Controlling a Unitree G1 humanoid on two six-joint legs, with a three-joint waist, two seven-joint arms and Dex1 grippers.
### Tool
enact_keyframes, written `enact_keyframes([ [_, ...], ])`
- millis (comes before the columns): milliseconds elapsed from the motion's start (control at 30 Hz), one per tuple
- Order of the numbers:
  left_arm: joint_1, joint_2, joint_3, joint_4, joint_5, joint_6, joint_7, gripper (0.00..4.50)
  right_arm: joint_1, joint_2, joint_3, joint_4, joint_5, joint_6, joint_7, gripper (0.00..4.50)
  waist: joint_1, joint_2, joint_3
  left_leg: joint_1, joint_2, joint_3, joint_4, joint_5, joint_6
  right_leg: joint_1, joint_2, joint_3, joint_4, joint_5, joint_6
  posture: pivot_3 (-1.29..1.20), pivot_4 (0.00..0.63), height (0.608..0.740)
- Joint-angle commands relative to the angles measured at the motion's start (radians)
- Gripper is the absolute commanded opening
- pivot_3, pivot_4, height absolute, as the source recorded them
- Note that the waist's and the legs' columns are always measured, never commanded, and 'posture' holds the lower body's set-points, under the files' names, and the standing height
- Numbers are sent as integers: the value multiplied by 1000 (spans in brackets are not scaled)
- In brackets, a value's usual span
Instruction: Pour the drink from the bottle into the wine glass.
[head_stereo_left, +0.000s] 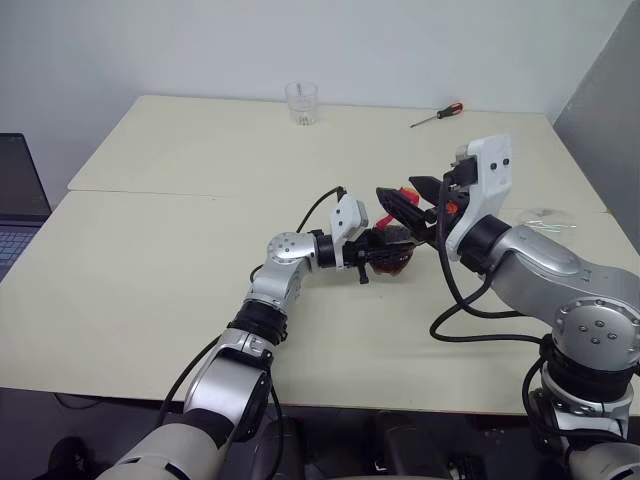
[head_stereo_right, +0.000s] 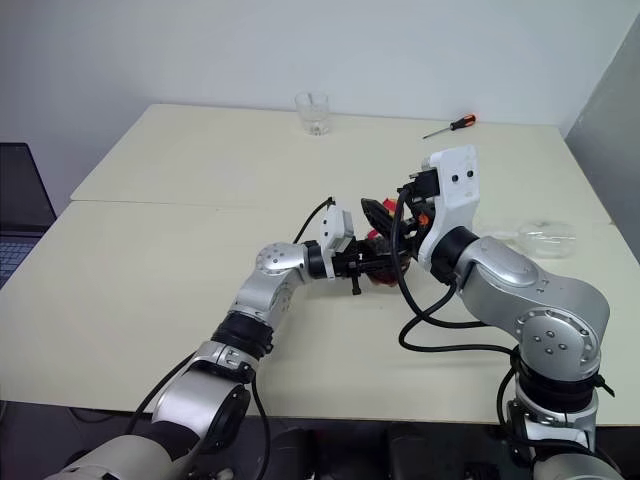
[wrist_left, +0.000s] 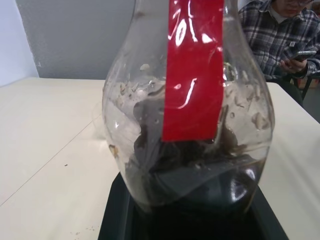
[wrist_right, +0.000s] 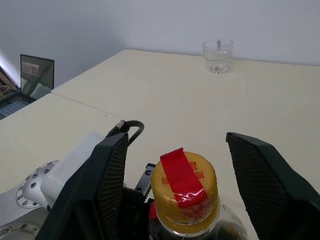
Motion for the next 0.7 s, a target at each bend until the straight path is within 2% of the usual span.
enact_keyframes([
  [33, -14, -4, 10, -34, -12, -19, -2, 764, -14, -10, -5, -27, -4, -3, 1, 3296, 0, 0, 0, 0, 0, 0, 0, 0, 0, 0, 0, 0, 0, 0, 0, 0, 150, 740],
  [700, -18, -6, 13, -28, -11, -20, 6, 764, -23, -25, 1, 14, -92, 7, 3, 3296, 0, 0, 0, 0, 0, 0, 0, 0, 0, 0, 0, 0, 0, 0, 0, 0, 150, 740],
])
